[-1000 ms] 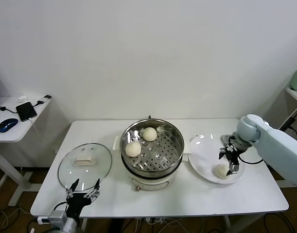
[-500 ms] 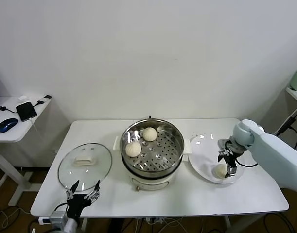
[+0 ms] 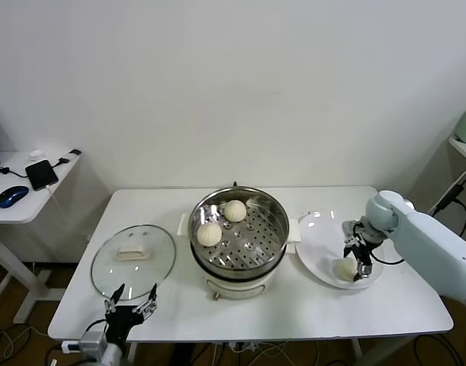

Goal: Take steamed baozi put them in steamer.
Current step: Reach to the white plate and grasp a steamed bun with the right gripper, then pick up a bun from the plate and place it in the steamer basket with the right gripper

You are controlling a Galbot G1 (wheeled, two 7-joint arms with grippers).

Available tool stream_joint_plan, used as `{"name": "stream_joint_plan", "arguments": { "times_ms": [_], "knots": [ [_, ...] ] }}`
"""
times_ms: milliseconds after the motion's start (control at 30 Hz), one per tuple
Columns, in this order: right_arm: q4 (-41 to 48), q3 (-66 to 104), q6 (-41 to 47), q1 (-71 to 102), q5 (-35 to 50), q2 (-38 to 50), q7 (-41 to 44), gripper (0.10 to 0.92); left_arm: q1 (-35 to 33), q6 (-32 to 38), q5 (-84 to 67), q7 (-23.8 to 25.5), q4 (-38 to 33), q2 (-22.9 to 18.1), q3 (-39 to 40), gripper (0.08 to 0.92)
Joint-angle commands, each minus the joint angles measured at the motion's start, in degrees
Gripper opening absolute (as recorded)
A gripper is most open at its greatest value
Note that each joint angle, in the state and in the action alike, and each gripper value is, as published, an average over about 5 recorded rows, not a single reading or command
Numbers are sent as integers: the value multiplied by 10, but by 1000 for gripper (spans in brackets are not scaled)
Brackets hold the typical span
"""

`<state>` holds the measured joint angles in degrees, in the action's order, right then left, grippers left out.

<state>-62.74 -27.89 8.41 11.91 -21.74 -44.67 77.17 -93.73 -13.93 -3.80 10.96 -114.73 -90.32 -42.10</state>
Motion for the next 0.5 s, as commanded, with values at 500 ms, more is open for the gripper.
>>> {"name": "stream_joint_plan", "arguments": {
  "times_ms": [500],
  "knots": [
    [-48,-58,32,-115,71,39,13,598,10,1,1,-1,0,-1,6,823]
  ]
}}
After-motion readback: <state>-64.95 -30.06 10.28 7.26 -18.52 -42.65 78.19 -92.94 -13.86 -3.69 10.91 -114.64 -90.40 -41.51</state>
